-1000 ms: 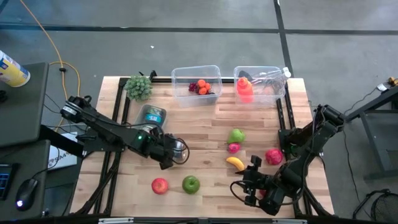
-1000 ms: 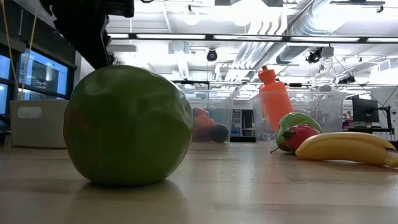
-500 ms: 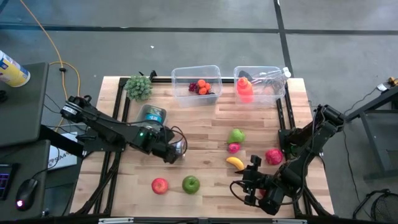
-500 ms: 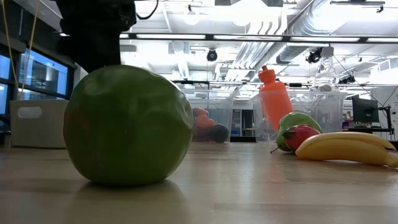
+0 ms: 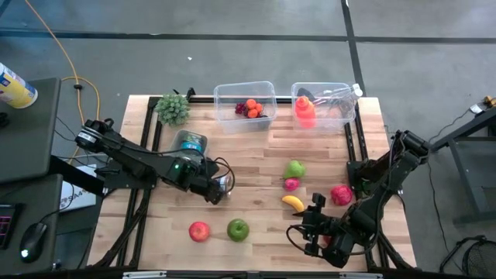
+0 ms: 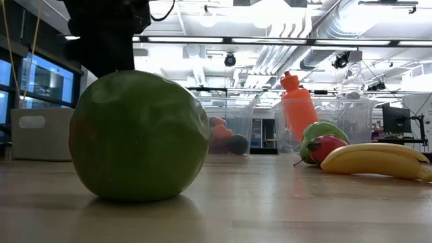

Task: Pick & Place Food Item
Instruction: Put the blue pink tuna can into the grey bin

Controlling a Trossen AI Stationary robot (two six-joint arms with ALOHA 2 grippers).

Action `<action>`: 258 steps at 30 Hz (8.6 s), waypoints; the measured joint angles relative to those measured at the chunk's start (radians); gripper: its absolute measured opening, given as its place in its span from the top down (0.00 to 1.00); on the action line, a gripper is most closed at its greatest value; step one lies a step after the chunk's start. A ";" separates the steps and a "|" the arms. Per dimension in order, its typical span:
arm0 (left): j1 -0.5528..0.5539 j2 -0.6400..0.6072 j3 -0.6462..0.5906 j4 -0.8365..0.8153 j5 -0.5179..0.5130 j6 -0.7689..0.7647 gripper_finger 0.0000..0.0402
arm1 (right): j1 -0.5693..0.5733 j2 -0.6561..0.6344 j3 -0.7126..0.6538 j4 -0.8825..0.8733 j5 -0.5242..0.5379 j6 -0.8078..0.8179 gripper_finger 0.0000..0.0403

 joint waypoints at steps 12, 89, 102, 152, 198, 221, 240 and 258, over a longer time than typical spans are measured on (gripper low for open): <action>0.017 0.053 0.000 0.033 -0.014 0.176 0.43 | 0.000 0.000 0.000 -0.001 0.000 0.002 0.63; 0.096 0.119 0.001 0.141 0.202 0.182 0.43 | 0.000 0.000 0.000 -0.002 0.004 -0.001 0.63; 0.066 0.119 0.000 0.142 0.193 0.473 0.43 | 0.000 0.000 0.000 -0.002 0.000 -0.001 0.63; -0.025 0.120 -0.001 0.167 0.127 0.596 0.43 | 0.000 0.000 0.000 -0.002 0.000 -0.002 0.63; 0.003 0.119 0.000 0.167 0.110 0.439 0.38 | 0.000 0.000 0.000 -0.001 0.000 -0.028 0.63; -0.037 -0.008 0.010 0.154 0.101 0.444 0.38 | 0.000 0.000 0.000 -0.002 0.000 -0.028 0.63; -0.006 0.057 0.010 0.140 -0.004 0.106 0.38 | 0.000 0.000 0.000 -0.001 -0.003 -0.028 0.63; -0.004 0.131 0.009 0.160 -0.007 0.140 0.38 | 0.000 0.000 0.000 -0.002 -0.003 -0.027 0.63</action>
